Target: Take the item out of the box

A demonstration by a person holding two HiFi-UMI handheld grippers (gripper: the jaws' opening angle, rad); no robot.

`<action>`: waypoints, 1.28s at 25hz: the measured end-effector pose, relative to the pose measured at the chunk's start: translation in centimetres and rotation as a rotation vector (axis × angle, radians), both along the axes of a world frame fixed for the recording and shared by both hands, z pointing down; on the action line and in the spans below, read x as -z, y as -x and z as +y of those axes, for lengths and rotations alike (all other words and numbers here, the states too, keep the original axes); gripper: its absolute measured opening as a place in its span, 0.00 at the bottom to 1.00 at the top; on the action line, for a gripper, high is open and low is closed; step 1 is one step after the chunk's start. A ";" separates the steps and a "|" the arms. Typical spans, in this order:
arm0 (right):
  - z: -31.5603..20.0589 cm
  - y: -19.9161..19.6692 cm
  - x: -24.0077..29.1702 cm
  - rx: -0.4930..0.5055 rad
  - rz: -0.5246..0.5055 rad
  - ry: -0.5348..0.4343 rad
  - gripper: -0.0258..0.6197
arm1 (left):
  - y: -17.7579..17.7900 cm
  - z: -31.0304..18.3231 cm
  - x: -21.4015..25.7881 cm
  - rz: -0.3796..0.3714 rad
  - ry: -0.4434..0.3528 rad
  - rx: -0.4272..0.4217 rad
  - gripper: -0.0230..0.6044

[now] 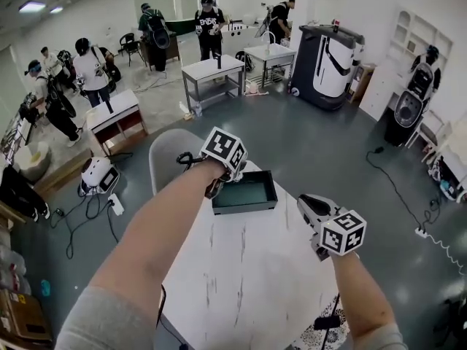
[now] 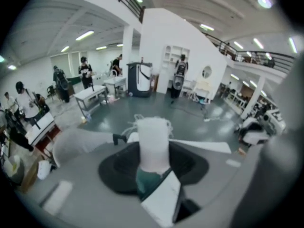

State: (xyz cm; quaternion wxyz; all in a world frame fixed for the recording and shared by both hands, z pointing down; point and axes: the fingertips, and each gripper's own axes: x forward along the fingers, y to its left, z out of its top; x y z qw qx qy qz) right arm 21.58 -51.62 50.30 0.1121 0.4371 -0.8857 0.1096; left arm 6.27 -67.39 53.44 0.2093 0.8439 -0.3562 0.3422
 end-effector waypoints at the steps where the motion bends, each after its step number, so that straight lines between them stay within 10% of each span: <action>1: 0.0 0.0 0.8 -0.008 -0.003 -0.006 0.06 | 0.0 0.2 1.3 0.014 -0.020 -0.005 0.33; 32: 4.7 6.0 28.1 -0.186 -0.042 -0.201 0.06 | 9.1 12.8 34.3 0.350 -0.446 -0.123 0.33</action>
